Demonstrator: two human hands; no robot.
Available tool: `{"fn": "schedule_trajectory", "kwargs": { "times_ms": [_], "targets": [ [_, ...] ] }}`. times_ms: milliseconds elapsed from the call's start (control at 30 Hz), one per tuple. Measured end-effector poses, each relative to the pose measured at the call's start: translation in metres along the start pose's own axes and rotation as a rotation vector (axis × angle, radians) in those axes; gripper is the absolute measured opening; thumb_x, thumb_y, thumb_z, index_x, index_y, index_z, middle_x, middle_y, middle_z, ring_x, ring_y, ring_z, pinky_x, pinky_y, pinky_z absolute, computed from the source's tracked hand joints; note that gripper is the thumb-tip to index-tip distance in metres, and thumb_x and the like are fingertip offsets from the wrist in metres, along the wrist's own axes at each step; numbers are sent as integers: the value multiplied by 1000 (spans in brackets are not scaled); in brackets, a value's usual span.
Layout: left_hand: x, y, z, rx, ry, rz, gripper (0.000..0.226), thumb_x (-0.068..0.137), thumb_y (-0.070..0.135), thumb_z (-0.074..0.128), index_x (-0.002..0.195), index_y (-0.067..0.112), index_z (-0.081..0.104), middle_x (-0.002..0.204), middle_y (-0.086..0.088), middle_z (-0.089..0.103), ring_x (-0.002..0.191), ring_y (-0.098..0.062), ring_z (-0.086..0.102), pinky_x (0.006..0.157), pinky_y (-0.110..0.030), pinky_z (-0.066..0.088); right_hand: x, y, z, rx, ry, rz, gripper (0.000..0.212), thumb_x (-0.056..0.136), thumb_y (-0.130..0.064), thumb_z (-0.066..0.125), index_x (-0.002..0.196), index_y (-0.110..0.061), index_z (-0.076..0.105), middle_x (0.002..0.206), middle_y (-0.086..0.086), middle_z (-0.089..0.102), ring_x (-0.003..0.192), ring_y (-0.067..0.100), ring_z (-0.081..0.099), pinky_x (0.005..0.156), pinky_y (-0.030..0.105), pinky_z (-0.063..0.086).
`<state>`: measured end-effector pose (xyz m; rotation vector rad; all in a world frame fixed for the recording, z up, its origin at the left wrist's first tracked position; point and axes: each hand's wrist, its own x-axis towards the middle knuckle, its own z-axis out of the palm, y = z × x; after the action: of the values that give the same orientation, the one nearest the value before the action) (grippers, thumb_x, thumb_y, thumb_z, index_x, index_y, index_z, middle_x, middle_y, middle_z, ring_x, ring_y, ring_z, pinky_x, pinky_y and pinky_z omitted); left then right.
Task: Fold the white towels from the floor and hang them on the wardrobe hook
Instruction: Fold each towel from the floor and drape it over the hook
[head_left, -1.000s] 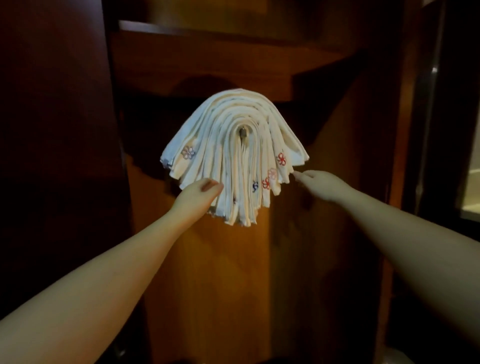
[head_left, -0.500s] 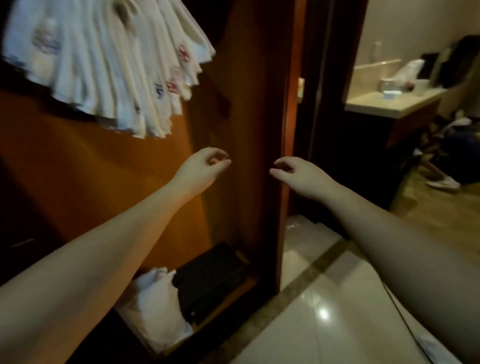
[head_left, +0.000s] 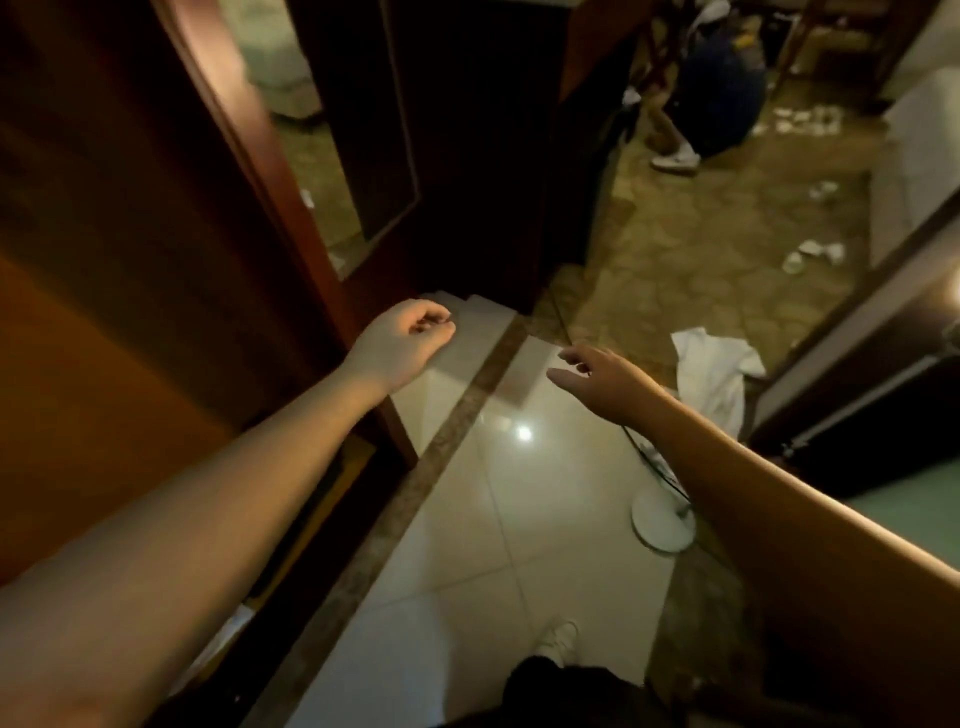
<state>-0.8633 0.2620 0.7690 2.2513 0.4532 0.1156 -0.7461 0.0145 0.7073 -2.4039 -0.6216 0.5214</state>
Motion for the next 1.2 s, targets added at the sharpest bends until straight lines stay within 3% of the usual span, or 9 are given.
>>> {"fn": "schedule_trajectory", "kwargs": {
  "times_ms": [133, 267, 400, 467, 567, 700, 833, 1033, 1200],
  "targets": [
    [56, 12, 69, -57, -91, -36, 29, 97, 40, 61, 121, 25, 67, 111, 11, 64, 96, 4, 56, 77, -12, 39, 21, 74, -15, 26, -12, 129, 58, 95, -56, 58, 141, -21, 57, 141, 2, 59, 121, 18, 59, 90, 30, 41],
    [98, 22, 140, -99, -211, -99, 23, 97, 28, 64, 117, 18, 67, 111, -5, 67, 106, -22, 62, 96, -35, 49, 34, 138, -18, 58, -44, 274, 61, 93, -62, 56, 139, -22, 57, 138, 1, 60, 119, 19, 60, 88, 30, 43],
    [135, 24, 196, -92, -320, -143, 29, 86, 40, 66, 109, 23, 69, 106, -3, 68, 97, -20, 62, 87, -29, 46, 45, 190, -9, 84, -80, 425, 60, 94, -59, 57, 139, -19, 58, 138, 4, 61, 121, 22, 59, 92, 30, 42],
    [157, 19, 223, -78, -366, -161, 25, 89, 37, 67, 109, 21, 70, 103, -1, 68, 95, -19, 62, 81, -27, 44, 54, 214, -2, 113, -97, 495, 58, 94, -57, 60, 137, -18, 60, 136, 5, 63, 120, 22, 60, 96, 33, 44],
    [196, 7, 264, -76, -449, -198, 18, 94, 23, 67, 110, 15, 70, 100, -4, 66, 99, -24, 62, 87, -31, 47, 72, 247, 6, 153, -130, 599, 54, 93, -57, 61, 131, -18, 64, 129, 3, 66, 115, 21, 63, 94, 33, 47],
    [262, -9, 313, -33, -566, -195, 20, 95, 27, 65, 112, 16, 69, 99, 1, 63, 95, -18, 59, 79, -26, 43, 112, 288, 10, 209, -158, 732, 48, 96, -53, 59, 126, -16, 66, 123, 3, 68, 113, 20, 63, 91, 31, 47],
    [341, -22, 360, 54, -722, -205, 24, 97, 28, 63, 116, 15, 67, 102, 1, 62, 97, -19, 59, 79, -25, 39, 157, 326, 6, 305, -129, 916, 36, 98, -50, 57, 116, -21, 68, 115, 2, 70, 96, 16, 60, 82, 29, 42],
    [436, -30, 443, 155, -921, -211, 28, 97, 27, 61, 121, 14, 67, 110, -4, 66, 104, -23, 61, 81, -26, 42, 222, 400, 7, 463, -83, 1143, 39, 101, -48, 55, 127, -22, 64, 117, 1, 63, 106, 20, 58, 88, 29, 38],
    [488, -44, 536, 212, -1034, -207, 30, 96, 34, 61, 121, 19, 67, 109, 0, 64, 96, -15, 58, 77, -24, 39, 259, 483, 28, 574, -110, 1230, 33, 103, -43, 54, 113, -15, 67, 115, 13, 67, 101, 26, 62, 90, 37, 45]
  ]
}}
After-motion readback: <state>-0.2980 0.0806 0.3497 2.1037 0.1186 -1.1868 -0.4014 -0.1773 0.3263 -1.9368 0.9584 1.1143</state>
